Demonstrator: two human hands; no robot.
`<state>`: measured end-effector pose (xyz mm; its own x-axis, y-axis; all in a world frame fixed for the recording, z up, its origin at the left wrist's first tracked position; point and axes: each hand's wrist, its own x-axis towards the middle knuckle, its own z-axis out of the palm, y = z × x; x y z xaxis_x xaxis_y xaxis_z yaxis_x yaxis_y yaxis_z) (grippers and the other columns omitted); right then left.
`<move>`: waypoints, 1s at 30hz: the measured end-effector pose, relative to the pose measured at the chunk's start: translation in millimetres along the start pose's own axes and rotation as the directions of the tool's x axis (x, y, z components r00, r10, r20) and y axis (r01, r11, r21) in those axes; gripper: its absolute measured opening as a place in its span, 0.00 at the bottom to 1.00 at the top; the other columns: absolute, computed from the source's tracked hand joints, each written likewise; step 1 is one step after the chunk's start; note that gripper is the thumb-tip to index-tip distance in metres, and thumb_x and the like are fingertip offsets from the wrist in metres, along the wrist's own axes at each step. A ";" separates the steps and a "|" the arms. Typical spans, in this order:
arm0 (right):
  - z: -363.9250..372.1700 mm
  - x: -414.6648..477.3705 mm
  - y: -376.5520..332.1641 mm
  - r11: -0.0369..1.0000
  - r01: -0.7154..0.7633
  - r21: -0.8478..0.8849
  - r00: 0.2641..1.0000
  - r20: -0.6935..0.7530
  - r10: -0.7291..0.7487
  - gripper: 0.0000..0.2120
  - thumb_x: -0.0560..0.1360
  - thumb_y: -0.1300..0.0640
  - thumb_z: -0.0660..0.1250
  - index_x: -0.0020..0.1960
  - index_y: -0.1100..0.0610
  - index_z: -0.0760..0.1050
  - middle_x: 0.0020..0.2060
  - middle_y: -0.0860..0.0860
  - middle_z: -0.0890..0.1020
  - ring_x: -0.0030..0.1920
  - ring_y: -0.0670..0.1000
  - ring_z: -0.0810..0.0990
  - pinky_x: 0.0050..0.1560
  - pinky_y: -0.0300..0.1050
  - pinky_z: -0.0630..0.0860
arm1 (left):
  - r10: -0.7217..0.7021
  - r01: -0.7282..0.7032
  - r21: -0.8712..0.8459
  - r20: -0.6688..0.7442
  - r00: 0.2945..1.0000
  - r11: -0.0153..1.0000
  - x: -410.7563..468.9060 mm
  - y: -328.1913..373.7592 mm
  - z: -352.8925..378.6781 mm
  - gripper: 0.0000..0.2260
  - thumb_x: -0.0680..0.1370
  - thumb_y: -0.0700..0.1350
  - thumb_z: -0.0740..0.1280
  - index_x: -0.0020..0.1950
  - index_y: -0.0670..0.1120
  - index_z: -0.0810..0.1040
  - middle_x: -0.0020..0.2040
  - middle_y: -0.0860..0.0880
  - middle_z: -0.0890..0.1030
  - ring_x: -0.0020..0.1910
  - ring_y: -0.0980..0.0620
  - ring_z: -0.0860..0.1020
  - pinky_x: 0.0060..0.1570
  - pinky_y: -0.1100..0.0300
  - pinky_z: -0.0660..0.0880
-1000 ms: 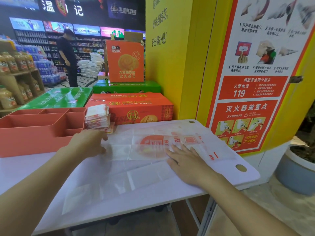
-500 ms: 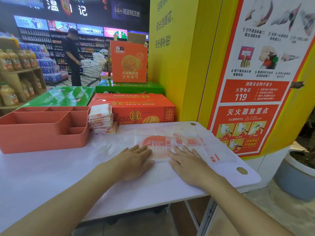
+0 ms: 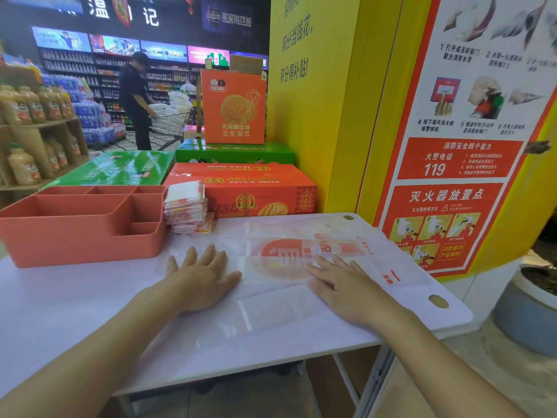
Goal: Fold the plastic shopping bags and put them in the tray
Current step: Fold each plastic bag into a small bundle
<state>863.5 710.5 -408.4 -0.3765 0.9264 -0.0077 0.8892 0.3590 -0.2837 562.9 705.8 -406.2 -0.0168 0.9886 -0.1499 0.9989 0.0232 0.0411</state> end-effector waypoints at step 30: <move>-23.0 -3.7 -13.9 0.933 0.228 -0.279 0.973 0.021 -0.232 0.20 0.86 0.44 0.51 0.72 0.47 0.73 0.70 0.42 0.75 0.72 0.48 0.70 0.71 0.51 0.68 | 0.381 -0.377 0.115 -0.021 0.924 0.919 -20.1 42.8 -25.0 0.24 0.83 0.63 0.51 0.78 0.56 0.63 0.79 0.56 0.63 0.76 0.51 0.64 0.72 0.50 0.65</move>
<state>858.6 704.6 -382.4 -0.5775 0.8155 0.0385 0.8161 0.5778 0.0016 604.9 690.6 -376.8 0.3645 0.9256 -0.1018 0.9296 -0.3681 -0.0191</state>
